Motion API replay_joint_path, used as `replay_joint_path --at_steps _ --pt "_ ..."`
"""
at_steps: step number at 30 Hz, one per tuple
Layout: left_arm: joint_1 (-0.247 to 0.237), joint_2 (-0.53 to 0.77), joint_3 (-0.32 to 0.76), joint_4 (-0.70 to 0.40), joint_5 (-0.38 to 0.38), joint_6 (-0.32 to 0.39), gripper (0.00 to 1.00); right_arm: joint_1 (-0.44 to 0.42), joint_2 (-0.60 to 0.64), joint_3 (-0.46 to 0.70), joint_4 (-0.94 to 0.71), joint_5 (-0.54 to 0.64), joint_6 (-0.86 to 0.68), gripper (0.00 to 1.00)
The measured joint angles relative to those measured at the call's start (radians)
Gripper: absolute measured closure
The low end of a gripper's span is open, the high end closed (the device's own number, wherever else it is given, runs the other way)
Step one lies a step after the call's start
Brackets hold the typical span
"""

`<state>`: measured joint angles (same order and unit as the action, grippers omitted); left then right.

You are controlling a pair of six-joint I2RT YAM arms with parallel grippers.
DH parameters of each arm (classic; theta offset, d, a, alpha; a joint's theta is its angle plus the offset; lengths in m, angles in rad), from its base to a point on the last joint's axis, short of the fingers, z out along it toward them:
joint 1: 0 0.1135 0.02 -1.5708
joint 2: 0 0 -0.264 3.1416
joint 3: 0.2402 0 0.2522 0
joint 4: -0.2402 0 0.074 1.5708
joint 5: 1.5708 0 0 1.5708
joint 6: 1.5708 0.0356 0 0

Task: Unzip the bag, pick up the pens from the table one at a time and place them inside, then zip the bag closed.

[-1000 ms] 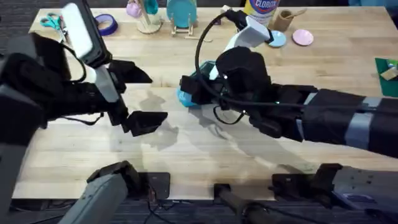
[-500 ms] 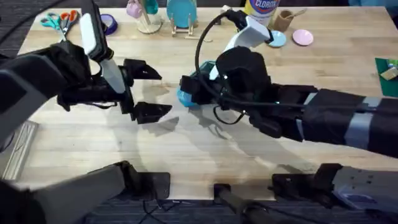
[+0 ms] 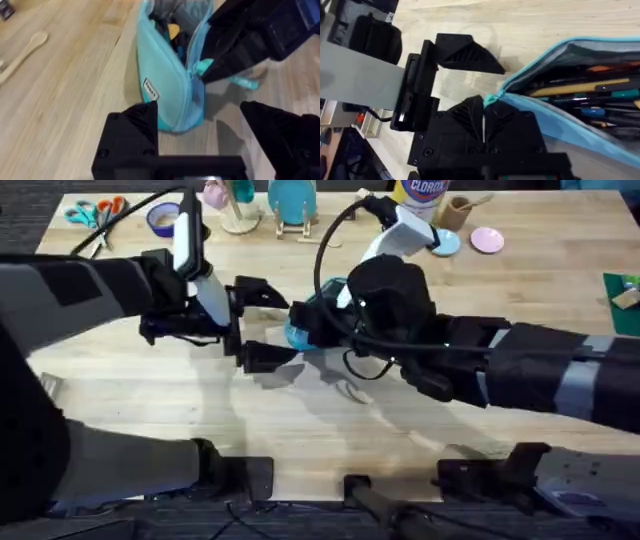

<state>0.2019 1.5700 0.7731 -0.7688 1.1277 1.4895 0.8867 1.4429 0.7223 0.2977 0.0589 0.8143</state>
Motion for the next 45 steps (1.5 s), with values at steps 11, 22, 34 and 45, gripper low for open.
replay_joint_path --at_steps 11,22,34,45 --pt "-0.063 0.002 0.0 0.082 0.01 0.0 0.187 0.0 0.0 0.0 0.0 0.0 0.0 0.971" --pt "-0.072 0.002 0.0 0.108 0.006 0.0 0.951 0.0 0.0 0.0 0.0 -0.009 0.001 0.971" --pt "-0.072 0.002 0.0 0.111 0.006 0.0 0.956 -0.018 0.0 0.0 0.0 -0.025 0.001 0.971" --pt "-0.074 0.002 0.0 0.123 0.033 0.0 0.956 -0.093 -0.039 0.0 -0.047 -0.072 -0.019 0.971"
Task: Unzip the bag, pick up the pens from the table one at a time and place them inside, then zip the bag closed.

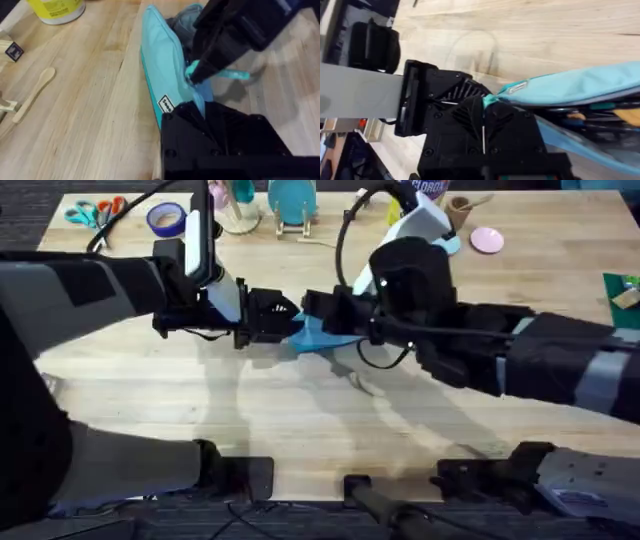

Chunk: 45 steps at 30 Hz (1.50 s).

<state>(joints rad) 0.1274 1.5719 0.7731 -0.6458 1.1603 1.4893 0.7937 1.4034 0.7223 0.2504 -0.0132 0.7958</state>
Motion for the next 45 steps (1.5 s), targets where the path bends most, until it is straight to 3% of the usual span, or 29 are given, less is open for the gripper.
replay_joint_path --at_steps 29,40,45 --pt "-0.005 0.0 0.0 -0.004 0.0 0.0 0.956 -0.422 -0.019 0.0 -0.118 0.0 -0.126 0.972" --pt "-0.015 0.0 0.0 -0.001 0.007 0.0 0.956 -0.534 -0.013 0.0 -0.273 -0.059 -0.152 0.969" --pt "-0.019 0.002 0.0 0.0 0.015 0.0 0.956 -0.549 0.079 0.018 -0.304 -0.064 -0.153 0.969"
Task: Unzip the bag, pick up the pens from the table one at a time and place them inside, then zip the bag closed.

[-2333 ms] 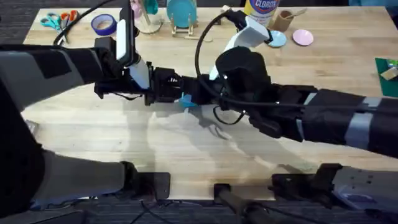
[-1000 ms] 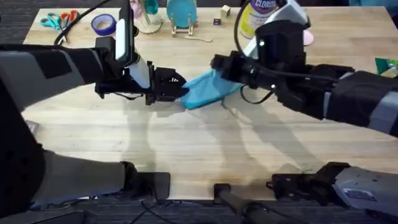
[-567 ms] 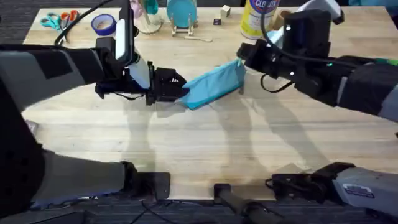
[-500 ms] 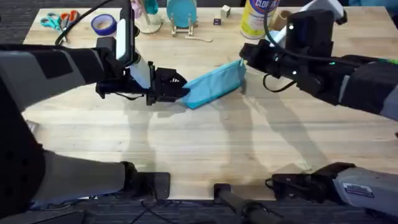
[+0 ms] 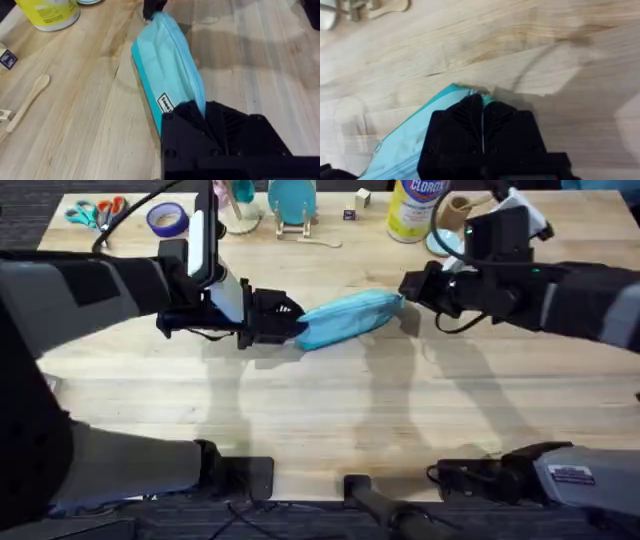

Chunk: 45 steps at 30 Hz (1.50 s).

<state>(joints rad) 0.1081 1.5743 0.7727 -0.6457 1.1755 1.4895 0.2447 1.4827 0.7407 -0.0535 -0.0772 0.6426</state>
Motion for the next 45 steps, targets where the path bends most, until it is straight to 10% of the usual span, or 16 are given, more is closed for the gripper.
replay_joint_path --at_steps 16,22,24,45 --pt "0.0 0.011 0.0 0.003 0.007 0.0 0.956 0.0 0.056 0.004 0.114 -0.006 -0.037 0.964" --pt "0.008 0.011 -0.002 -0.005 -0.001 0.0 0.956 -0.048 0.008 -0.005 0.109 0.106 -0.177 0.144" --pt "0.008 0.011 -0.002 -0.004 -0.001 0.0 0.956 -0.051 -0.034 -0.008 0.092 0.116 -0.231 0.014" --pt "0.008 0.011 -0.002 0.007 -0.001 0.0 0.956 -0.048 -0.61 -0.009 -0.202 -0.071 -0.618 0.004"
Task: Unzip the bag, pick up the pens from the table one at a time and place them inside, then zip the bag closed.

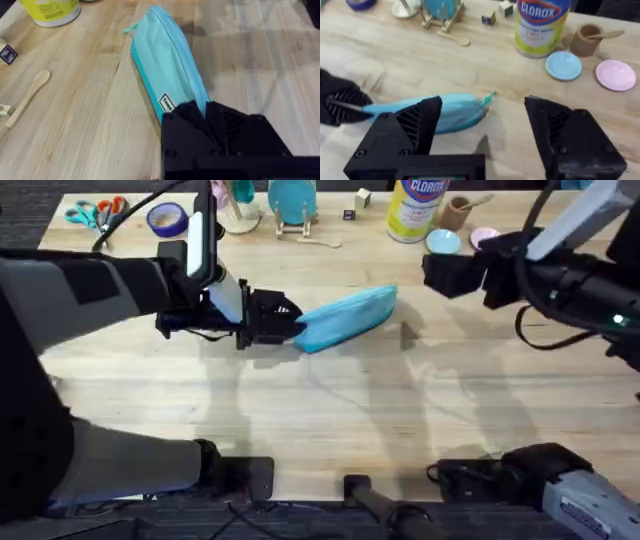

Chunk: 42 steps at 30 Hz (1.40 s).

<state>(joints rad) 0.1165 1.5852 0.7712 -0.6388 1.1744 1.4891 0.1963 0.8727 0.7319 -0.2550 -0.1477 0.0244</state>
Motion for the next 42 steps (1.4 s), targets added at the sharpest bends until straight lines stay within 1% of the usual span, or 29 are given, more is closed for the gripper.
replay_joint_path --at_steps 2,7,8,9,10,12,13,14,17,26,31,33,35,37,40,42 --pt "0.0 0.0 0.0 0.0 0.0 0.0 0.956 0.0 -0.006 0.0 -0.048 -0.028 -0.026 0.005" --pt "0.0 0.0 0.0 0.0 0.001 0.0 0.951 0.0 -0.01 0.0 -0.17 -0.141 -0.126 0.004" --pt "0.0 0.0 0.0 0.002 0.004 0.003 0.845 0.0 -0.01 0.0 -0.181 -0.154 -0.138 0.004" --pt "0.0 0.0 0.0 0.006 0.015 0.001 0.677 0.0 -0.01 0.0 -0.189 -0.164 -0.147 0.004" --pt "0.0 0.0 0.0 0.007 0.022 0.001 0.542 0.0 -0.01 0.0 -0.193 -0.172 -0.155 0.005" --pt "0.001 0.0 0.0 0.008 0.041 0.001 0.206 0.0 -0.009 0.0 -0.195 -0.185 -0.166 0.005" --pt "0.001 0.0 0.0 0.007 0.046 0.0 0.07 0.0 -0.01 0.0 -0.195 -0.19 -0.168 0.005" --pt "0.001 0.0 0.0 0.007 0.054 0.001 0.024 0.0 -0.009 0.0 -0.195 -0.191 -0.171 0.005" --pt "0.001 0.0 0.0 0.029 0.076 0.0 0.009 0.0 -0.01 0.0 -0.195 -0.197 -0.179 0.004" --pt "0.001 0.0 0.0 0.041 0.122 0.0 0.006 0.0 -0.009 0.0 -0.195 -0.198 -0.183 0.005" --pt "0.003 -0.012 0.0 0.013 0.124 0.0 0.004 0.0 -0.01 0.0 -0.195 -0.198 -0.183 0.005" --pt "0.005 -0.047 0.0 -0.008 0.112 -0.007 0.004 0.0 -0.01 0.0 -0.195 -0.198 -0.183 0.005" --pt "0.006 -0.104 0.0 -0.012 0.094 -0.041 0.004 0.0 -0.01 0.0 -0.195 -0.198 -0.183 0.005" --pt "0.006 -0.171 0.0 -0.012 0.068 -0.103 0.004 0.0 -0.01 0.0 -0.195 -0.198 -0.183 0.004" --pt "0.006 -0.259 0.0 -0.013 0.018 -0.224 0.004 0.0 -0.009 0.0 -0.195 -0.198 -0.183 0.004" --pt "0.006 -0.314 0.0 -0.021 -0.03 -0.314 0.003 0.0 -0.009 0.0 -0.195 -0.198 -0.184 0.004"
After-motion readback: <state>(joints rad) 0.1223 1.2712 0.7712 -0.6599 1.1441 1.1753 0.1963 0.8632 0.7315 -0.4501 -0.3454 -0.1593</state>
